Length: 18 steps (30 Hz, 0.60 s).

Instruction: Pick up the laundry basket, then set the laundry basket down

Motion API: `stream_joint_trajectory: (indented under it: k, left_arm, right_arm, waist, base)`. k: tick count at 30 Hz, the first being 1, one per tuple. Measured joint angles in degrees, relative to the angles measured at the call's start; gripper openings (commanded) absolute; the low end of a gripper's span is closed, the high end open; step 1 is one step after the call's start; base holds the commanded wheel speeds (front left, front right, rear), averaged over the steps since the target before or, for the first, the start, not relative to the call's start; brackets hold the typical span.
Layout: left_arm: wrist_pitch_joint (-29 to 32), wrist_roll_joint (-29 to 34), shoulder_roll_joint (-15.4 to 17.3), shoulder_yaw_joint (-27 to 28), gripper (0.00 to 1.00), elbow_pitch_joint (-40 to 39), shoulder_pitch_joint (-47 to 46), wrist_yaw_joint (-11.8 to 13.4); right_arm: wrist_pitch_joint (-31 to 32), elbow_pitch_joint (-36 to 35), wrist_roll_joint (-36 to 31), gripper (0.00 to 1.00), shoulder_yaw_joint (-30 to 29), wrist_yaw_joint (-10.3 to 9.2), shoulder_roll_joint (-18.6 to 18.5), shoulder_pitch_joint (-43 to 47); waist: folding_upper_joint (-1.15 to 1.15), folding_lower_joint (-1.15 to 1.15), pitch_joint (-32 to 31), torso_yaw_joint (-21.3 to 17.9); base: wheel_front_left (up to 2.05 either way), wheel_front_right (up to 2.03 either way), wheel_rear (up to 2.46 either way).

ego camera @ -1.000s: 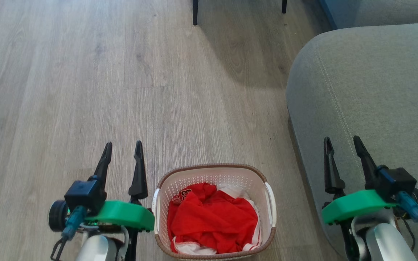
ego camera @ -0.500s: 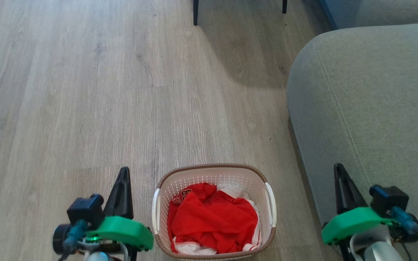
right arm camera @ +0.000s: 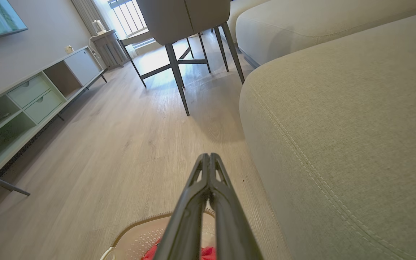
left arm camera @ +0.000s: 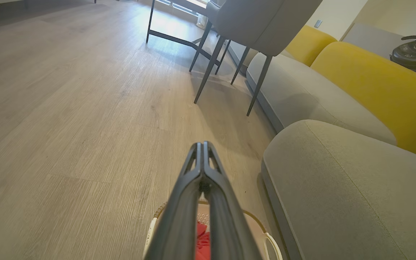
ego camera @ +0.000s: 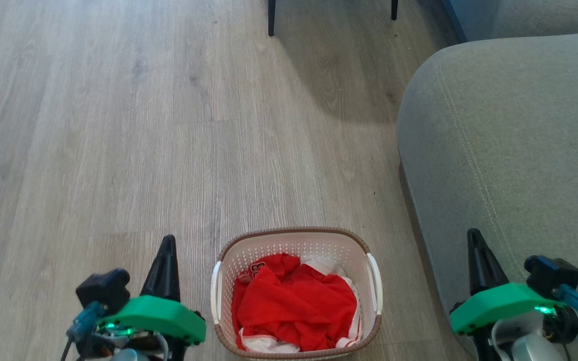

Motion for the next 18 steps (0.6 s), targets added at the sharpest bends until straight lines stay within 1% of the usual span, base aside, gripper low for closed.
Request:
stream_joint_trajectory:
  k: [18]
  left_arm:
    - [2.4, -11.5, 0.2, 2.1, 0.00, 1.5, -1.2, -1.8]
  right_arm:
    - [2.5, 0.4, 11.9, 0.00, -1.1, 0.00, -0.1, -0.3]
  waist:
    - [0.00, 0.00, -0.2, 0.1]
  base:
    - [0.00, 0.00, 0.00]
